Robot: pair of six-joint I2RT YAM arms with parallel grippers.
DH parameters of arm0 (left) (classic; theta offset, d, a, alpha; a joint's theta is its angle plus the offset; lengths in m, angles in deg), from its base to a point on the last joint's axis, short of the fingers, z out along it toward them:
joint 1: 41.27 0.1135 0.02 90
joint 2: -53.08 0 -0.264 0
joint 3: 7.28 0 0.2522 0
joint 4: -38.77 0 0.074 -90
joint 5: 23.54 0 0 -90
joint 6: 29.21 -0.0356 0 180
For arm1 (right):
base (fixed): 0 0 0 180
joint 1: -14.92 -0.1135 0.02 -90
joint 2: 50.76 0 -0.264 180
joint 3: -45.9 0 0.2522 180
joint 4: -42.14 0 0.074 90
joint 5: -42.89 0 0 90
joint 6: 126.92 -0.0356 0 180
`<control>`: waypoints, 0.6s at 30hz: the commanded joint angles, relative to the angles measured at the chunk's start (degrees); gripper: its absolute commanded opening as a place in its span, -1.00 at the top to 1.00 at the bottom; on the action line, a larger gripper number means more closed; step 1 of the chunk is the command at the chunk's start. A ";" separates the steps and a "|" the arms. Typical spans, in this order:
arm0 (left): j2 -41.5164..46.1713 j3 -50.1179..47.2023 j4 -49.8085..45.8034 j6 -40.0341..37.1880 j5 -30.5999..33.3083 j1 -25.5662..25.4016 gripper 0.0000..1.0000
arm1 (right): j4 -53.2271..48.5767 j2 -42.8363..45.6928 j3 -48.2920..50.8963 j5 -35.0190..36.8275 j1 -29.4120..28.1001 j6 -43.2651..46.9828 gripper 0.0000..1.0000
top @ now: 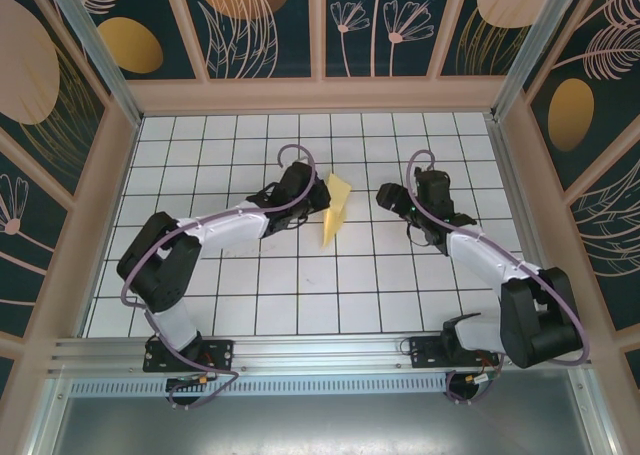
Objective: Fold a paper plane with a square sheet of paper (pick it up from the middle)
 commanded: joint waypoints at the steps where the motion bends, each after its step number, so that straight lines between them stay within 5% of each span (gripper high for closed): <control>1: 2.85 -2.69 11.43 0.07 -9.31 2.61 1.00 | -0.71 0.67 -3.62 -0.07 -1.74 1.09 -0.54; 6: 2.04 -5.85 20.70 3.36 -16.30 5.33 1.00 | -2.61 -3.24 -8.21 -0.67 -5.38 -0.63 -0.46; 18: -7.08 -10.75 23.06 0.47 -16.66 8.78 1.00 | -4.33 -18.20 -16.97 4.23 -15.39 -5.23 -0.12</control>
